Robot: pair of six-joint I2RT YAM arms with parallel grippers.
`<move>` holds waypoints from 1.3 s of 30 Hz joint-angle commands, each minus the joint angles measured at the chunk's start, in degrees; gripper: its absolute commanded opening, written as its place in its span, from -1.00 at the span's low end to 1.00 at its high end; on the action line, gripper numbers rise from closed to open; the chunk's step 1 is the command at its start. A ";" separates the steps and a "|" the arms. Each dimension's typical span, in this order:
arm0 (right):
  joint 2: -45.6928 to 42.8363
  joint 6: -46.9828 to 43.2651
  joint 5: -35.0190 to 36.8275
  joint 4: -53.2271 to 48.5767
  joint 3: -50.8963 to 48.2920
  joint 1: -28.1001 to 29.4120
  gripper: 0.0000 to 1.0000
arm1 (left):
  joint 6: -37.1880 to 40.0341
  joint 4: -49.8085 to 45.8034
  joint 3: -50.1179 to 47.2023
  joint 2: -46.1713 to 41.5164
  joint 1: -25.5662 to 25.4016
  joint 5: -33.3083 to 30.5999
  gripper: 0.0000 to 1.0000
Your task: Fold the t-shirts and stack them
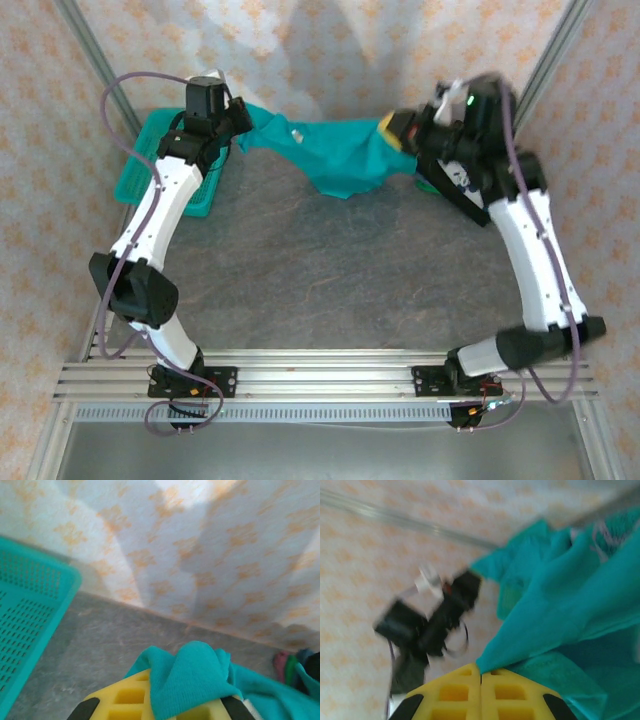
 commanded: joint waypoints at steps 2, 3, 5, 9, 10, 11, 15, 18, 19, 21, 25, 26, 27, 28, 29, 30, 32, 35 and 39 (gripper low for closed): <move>-4.27 17.48 4.03 20.51 -29.85 7.64 -1.00 | 1.94 -5.85 -3.68 1.23 1.01 -4.53 -0.23; -3.71 20.97 5.11 26.43 -35.65 9.90 -1.00 | 1.68 -5.43 -5.67 -0.11 1.11 -5.47 -0.02; 0.25 28.75 4.36 37.77 -44.45 11.72 -0.98 | 0.46 -5.04 -8.68 -3.05 1.06 -5.55 0.26; 10.54 28.05 0.52 43.47 -48.20 12.10 -0.55 | 0.10 -10.97 -10.95 -8.42 -2.30 -4.52 0.36; 12.51 25.89 -0.95 41.26 -47.49 12.46 -0.35 | 0.45 -12.76 -11.39 -9.72 -3.99 -4.92 0.37; 14.23 23.92 -2.85 38.27 -46.98 12.77 -0.11 | 0.74 -14.76 -11.90 -11.10 -6.34 -6.08 0.37; 9.62 17.59 -1.85 28.75 -47.98 11.13 0.29 | -1.77 -21.46 -15.52 -16.79 -13.82 -7.37 0.38; 2.93 5.51 4.16 11.22 -43.06 7.18 0.45 | -8.98 -25.34 -22.67 -22.68 -15.76 -3.91 0.38; 1.34 0.98 7.51 4.73 -40.71 6.03 0.49 | -11.47 -25.69 -26.72 -25.19 -16.75 -2.33 0.38; -0.25 -6.47 13.41 -3.32 -37.25 4.03 0.51 | -15.74 -28.25 -33.54 -29.55 -18.68 -1.65 0.38; 1.29 -14.96 18.83 -8.68 -34.51 -1.14 0.51 | -25.28 -25.82 -48.92 -37.20 -20.09 7.01 0.35; 2.22 -16.26 20.12 -8.20 -34.25 -2.14 0.51 | -27.35 -23.09 -52.30 -38.28 -21.15 9.17 0.33; 3.10 -17.25 21.16 -7.55 -33.99 -2.59 0.51 | -28.69 -21.21 -54.71 -38.49 -21.91 10.38 0.31; 4.21 -18.12 21.93 -7.02 -33.43 -3.05 0.51 | -29.55 -19.41 -56.75 -37.97 -22.65 11.70 0.28; 5.48 -18.75 22.42 -6.52 -32.79 -3.45 0.51 | -30.01 -18.09 -58.39 -36.65 -23.21 12.76 0.22; 6.52 -19.16 22.31 -6.01 -32.31 -3.70 0.51 | -30.51 -17.14 -59.15 -35.32 -23.84 13.48 0.14; 8.62 -19.89 21.95 -4.52 -31.51 -3.90 0.51 | -31.24 -13.75 -59.62 -31.74 -26.36 15.08 0.11; 11.21 -20.96 21.85 -4.59 -30.06 -4.08 0.51 | -32.47 -10.99 -60.70 -25.76 -27.80 17.21 0.01; 11.48 -20.86 21.25 -3.41 -30.23 -4.17 0.51 | -32.32 -6.72 -61.60 -20.93 -28.11 16.74 -0.09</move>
